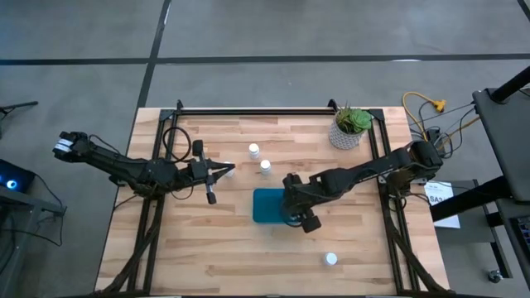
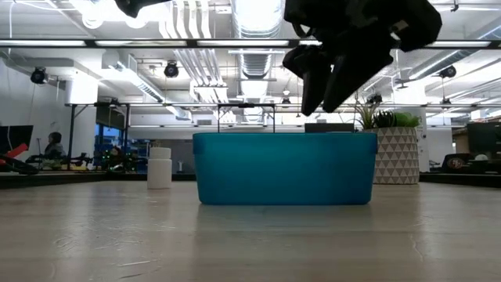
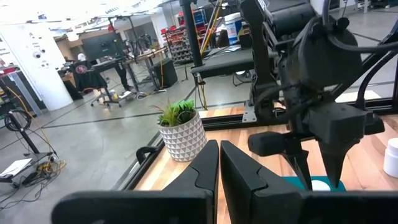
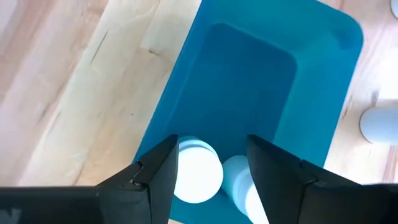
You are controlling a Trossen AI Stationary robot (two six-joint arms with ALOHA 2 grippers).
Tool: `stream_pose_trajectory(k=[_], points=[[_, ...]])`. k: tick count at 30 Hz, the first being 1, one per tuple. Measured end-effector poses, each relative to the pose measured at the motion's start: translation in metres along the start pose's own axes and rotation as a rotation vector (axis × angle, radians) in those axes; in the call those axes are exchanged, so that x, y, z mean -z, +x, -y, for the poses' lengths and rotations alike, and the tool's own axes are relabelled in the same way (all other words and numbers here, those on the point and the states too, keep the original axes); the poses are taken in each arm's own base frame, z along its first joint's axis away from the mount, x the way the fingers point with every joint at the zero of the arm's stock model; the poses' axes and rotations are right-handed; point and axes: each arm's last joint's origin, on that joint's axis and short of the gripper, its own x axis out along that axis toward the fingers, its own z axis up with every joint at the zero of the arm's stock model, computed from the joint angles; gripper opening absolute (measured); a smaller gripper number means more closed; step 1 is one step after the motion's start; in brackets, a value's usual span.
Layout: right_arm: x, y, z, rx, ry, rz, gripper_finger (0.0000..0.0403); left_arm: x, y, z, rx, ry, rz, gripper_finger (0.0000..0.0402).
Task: Pick and place pill bottles into a basket
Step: Put the white pill bottle into the blue bin
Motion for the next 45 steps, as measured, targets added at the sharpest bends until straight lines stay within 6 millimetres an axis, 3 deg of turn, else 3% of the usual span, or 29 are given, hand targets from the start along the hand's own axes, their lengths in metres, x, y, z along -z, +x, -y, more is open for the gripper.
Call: stream_pose_trajectory(k=[7, 27, 45], points=[[-0.006, -0.013, -0.009, -0.027, 0.046, -0.057, 0.0180, 0.000, 0.000, 0.000, 0.000, 0.001, 0.000, 0.0000], [-0.020, -0.041, -0.087, -0.190, -0.025, -0.072, 0.0180, 0.000, 0.000, 0.000, 0.000, 0.001, 0.000, 0.0000], [-0.017, -0.047, -0.120, -0.218, -0.010, -0.082, 0.0180, 0.000, 0.000, 0.000, 0.000, 0.001, 0.000, 0.0000]])
